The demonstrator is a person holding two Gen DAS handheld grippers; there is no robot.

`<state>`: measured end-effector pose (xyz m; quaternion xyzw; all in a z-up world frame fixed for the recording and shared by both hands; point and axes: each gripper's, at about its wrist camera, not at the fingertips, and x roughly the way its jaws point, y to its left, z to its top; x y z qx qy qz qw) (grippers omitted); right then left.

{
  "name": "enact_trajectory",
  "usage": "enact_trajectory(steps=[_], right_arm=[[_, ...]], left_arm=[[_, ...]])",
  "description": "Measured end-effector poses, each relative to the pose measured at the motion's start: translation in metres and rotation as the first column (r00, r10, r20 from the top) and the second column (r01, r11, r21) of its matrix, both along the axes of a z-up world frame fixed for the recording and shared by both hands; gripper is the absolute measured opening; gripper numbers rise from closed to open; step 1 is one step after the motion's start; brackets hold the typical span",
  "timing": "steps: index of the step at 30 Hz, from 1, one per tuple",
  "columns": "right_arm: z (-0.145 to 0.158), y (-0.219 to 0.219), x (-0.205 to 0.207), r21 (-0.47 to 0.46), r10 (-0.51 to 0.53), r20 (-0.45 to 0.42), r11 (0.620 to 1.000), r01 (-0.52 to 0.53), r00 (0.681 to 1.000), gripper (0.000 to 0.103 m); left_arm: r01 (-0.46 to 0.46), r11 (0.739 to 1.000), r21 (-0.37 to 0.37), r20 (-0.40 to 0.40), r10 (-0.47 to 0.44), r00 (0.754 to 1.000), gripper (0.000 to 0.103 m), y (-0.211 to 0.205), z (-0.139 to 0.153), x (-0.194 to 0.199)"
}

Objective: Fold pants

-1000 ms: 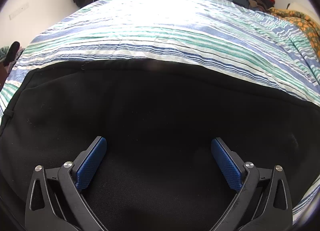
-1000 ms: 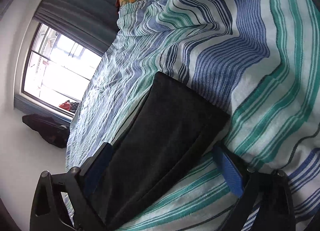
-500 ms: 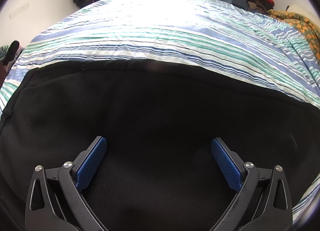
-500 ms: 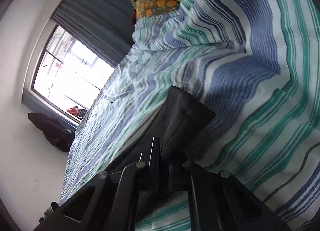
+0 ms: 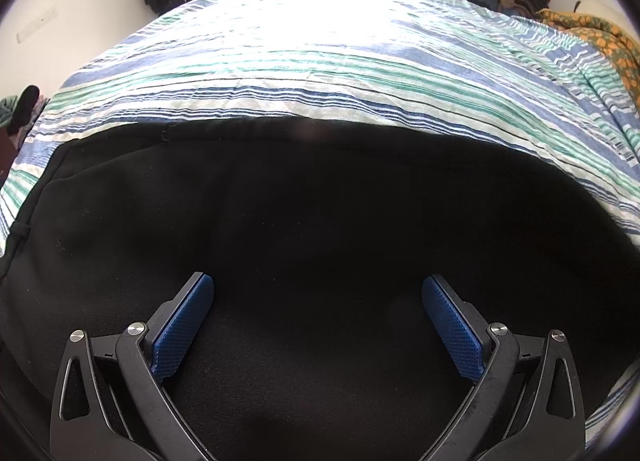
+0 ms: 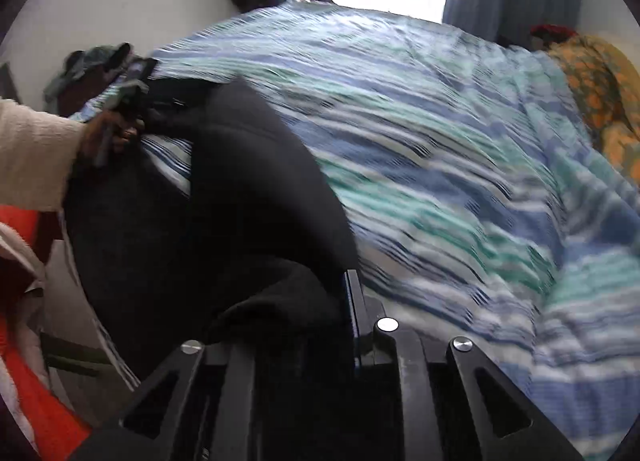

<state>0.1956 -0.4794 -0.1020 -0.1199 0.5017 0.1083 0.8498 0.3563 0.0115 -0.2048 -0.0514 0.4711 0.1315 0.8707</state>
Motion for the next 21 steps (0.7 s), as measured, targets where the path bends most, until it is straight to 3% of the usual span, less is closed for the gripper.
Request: enact_trajectory(steps=[1, 2, 4, 7, 9, 12, 16, 18, 19, 21], right_arm=[[-0.002, -0.023, -0.006, -0.048, -0.117, -0.006, 0.992, 0.117, 0.993, 0.052], [0.001, -0.045, -0.012, -0.054, -0.225, 0.010, 0.973, 0.226, 0.974, 0.052], [0.022, -0.073, -0.029, 0.015, -0.388, 0.072, 0.921, 0.388, 0.919, 0.056], [0.057, -0.052, -0.062, 0.110, -0.477, 0.184, 0.879, 0.465, 0.859, 0.082], [0.070, -0.010, -0.076, 0.178, -0.452, 0.233, 0.891, 0.419, 0.861, 0.085], [0.067, 0.072, -0.079, 0.301, -0.333, 0.229, 0.918, 0.259, 0.915, 0.089], [0.028, 0.185, -0.057, 0.417, -0.145, 0.119, 0.905, 0.083, 0.982, 0.090], [0.003, 0.225, -0.046, 0.393, -0.037, 0.032, 0.919, 0.021, 0.999, 0.090], [-0.009, 0.241, -0.046, 0.334, 0.005, 0.005, 0.943, -0.006, 1.000, 0.090], [-0.034, 0.262, -0.050, 0.191, 0.057, -0.048, 0.981, -0.046, 0.997, 0.090]], left_arm=[[0.001, 1.000, 0.003, -0.021, -0.001, 1.000, 0.102, -0.001, 0.002, 0.002], [0.008, 1.000, 0.005, -0.051, -0.008, 0.999, 0.102, -0.002, 0.005, 0.004], [0.033, 0.999, -0.008, -0.097, -0.034, 0.995, 0.101, -0.005, 0.017, 0.002], [0.104, 0.990, -0.096, -0.034, -0.107, 0.994, 0.101, -0.013, 0.050, -0.025], [0.176, 0.978, -0.114, 0.007, -0.176, 0.984, 0.101, -0.027, 0.071, -0.055], [0.277, 0.949, -0.148, 0.019, -0.277, 0.961, 0.102, -0.054, 0.079, -0.109], [0.396, 0.900, -0.182, -0.092, -0.417, 0.904, 0.102, -0.089, 0.036, -0.178], [0.423, 0.902, -0.088, -0.113, -0.431, 0.895, 0.102, -0.095, 0.018, -0.206], [0.429, 0.902, -0.056, -0.076, -0.432, 0.899, 0.102, -0.093, 0.019, -0.219], [0.451, 0.891, -0.058, -0.074, -0.454, 0.888, 0.102, -0.089, 0.022, -0.232]])
